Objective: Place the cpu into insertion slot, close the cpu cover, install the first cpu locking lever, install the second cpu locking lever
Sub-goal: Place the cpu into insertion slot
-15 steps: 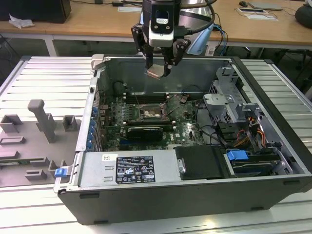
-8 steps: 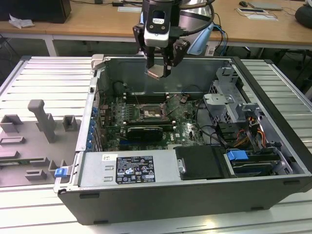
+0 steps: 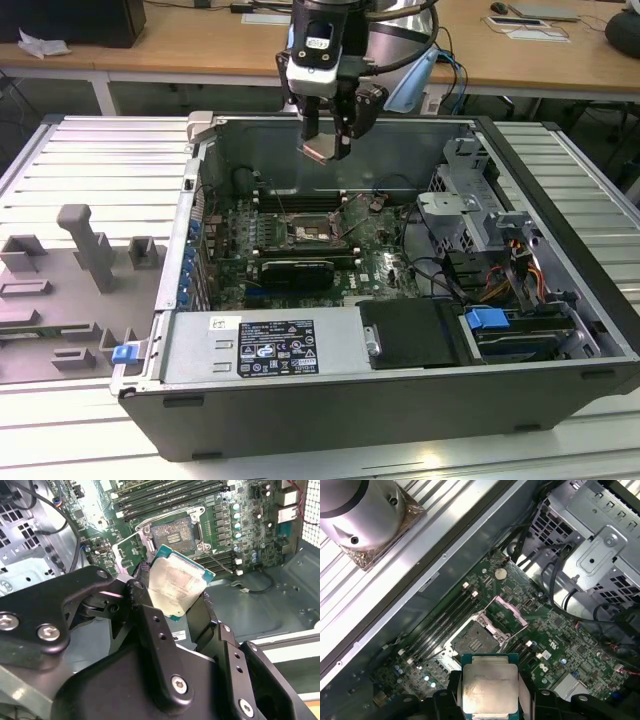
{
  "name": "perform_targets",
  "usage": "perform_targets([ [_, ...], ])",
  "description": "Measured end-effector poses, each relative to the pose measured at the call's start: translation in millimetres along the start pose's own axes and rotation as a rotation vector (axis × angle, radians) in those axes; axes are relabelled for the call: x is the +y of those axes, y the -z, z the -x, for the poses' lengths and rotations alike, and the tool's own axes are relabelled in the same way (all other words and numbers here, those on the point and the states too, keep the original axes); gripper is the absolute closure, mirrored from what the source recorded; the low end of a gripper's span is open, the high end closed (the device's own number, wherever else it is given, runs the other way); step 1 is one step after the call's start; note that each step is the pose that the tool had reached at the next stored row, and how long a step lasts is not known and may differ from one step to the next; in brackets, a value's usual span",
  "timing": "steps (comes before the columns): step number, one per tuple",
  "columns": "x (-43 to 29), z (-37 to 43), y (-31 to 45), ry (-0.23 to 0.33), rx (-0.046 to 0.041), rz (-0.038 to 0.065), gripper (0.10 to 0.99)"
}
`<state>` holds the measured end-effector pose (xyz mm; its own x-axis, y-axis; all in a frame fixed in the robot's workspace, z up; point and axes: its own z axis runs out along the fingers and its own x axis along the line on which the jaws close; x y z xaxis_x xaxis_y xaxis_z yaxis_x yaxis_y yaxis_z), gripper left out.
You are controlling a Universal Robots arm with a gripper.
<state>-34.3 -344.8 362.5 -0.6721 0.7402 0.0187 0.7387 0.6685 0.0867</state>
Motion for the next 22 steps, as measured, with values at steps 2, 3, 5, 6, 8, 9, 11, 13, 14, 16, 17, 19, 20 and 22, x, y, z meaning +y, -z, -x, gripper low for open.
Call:
perform_targets([
  [2, 0.0, 0.0, -0.2, -0.027, -0.0024, 0.001, 0.549],
  [3, 0.0, 0.0, -0.4, -0.045, -0.004, 0.001, 0.549],
  [5, 0.0, 0.0, -0.6, -0.067, -0.0059, 0.001, 0.549],
  [6, -0.1, 0.0, -0.7, -0.074, -0.0065, 0.001, 0.549],
  [8, -0.1, 0.0, -0.8, -0.091, -0.0079, 0.002, 0.549],
  [9, -0.1, 0.0, -1.0, -0.104, -0.009, 0.002, 0.549],
  [11, -0.1, 0.0, -1.2, -0.12, -0.0105, 0.002, 0.549],
  [13, -0.1, 0.0, -1.6, -0.15, -0.013, 0.003, 0.549],
  [14, -0.2, 0.0, -1.9, -0.169, -0.0147, 0.003, 0.549],
  [16, -0.2, 0.0, -2.2, -0.187, -0.0163, 0.003, 0.549],
  [17, -0.2, 0.0, -2.3, -0.197, -0.0171, 0.004, 0.549],
  [19, -0.2, 0.0, -2.6, -0.22, -0.0192, 0.004, 0.549],
  [20, -0.2, 0.1, -2.8, -0.227, -0.0198, 0.004, 0.549],
  [22, -0.3, 0.1, -3.0, -0.242, -0.0212, 0.005, 0.549],
])
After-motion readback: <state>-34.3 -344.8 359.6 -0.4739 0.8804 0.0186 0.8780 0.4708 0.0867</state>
